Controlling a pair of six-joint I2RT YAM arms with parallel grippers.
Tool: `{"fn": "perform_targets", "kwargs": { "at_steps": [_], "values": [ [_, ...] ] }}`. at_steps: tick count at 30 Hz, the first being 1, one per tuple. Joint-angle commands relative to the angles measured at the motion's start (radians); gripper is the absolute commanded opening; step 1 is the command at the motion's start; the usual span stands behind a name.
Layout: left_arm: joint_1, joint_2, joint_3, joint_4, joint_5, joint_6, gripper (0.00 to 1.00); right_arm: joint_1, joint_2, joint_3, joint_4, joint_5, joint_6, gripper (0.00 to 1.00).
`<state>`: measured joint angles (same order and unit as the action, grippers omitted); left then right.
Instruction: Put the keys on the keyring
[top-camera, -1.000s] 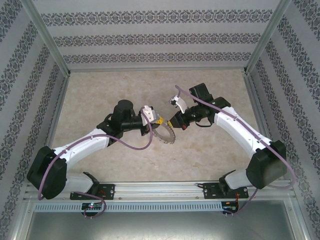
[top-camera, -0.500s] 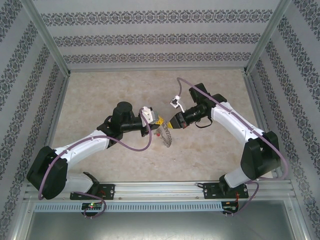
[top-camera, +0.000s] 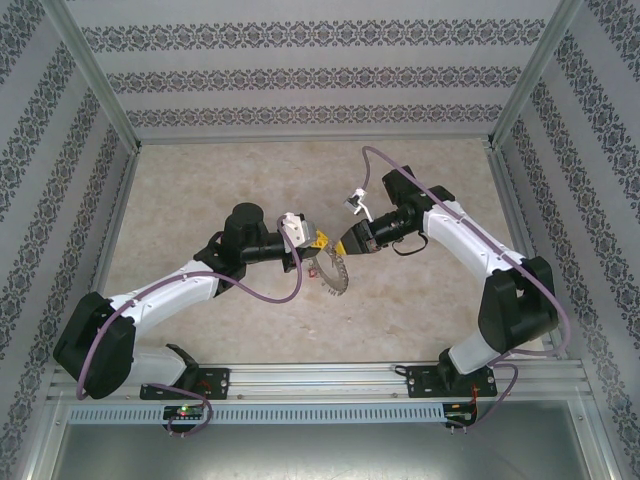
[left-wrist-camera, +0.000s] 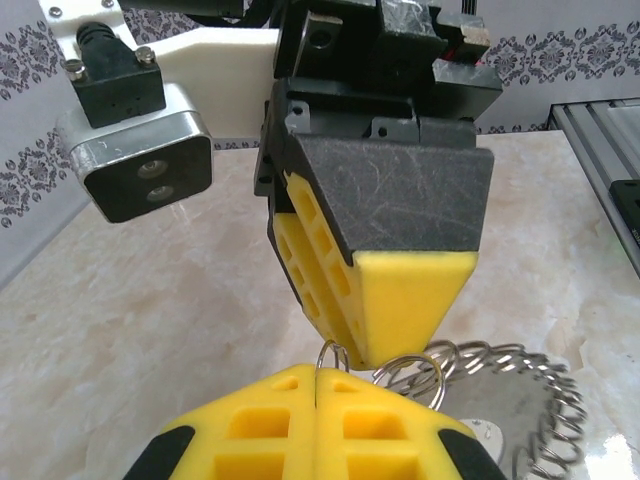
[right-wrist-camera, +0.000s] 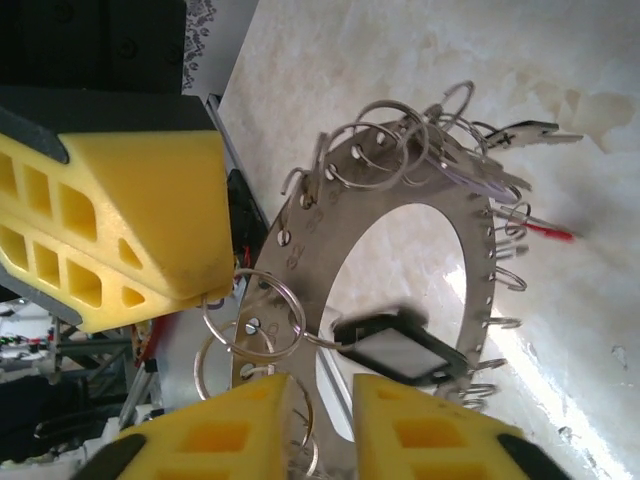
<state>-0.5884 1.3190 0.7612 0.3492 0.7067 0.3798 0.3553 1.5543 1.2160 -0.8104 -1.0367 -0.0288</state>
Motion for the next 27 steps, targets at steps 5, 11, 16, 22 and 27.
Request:
{"fn": "perform_targets", "kwargs": {
  "at_steps": [5,11,16,22,27],
  "values": [
    [-0.008,-0.027,-0.009,0.116,0.058,-0.03,0.0,-0.006,-0.132,-0.005,0.009,0.132,-0.123,0.33],
    [-0.008,-0.029,-0.015,0.163,0.111,-0.03,0.0,0.034,-0.34,-0.141,0.219,0.338,-0.288,0.33],
    [-0.011,-0.03,-0.005,0.17,0.157,-0.026,0.0,0.089,-0.494,-0.297,0.399,0.388,-0.596,0.3],
    [-0.014,-0.027,-0.002,0.168,0.183,-0.018,0.0,0.093,-0.505,-0.31,0.405,0.359,-0.817,0.25],
    [-0.021,-0.035,0.004,0.142,0.182,-0.003,0.0,0.092,-0.447,-0.251,0.345,0.306,-0.866,0.26]
  ]
}}
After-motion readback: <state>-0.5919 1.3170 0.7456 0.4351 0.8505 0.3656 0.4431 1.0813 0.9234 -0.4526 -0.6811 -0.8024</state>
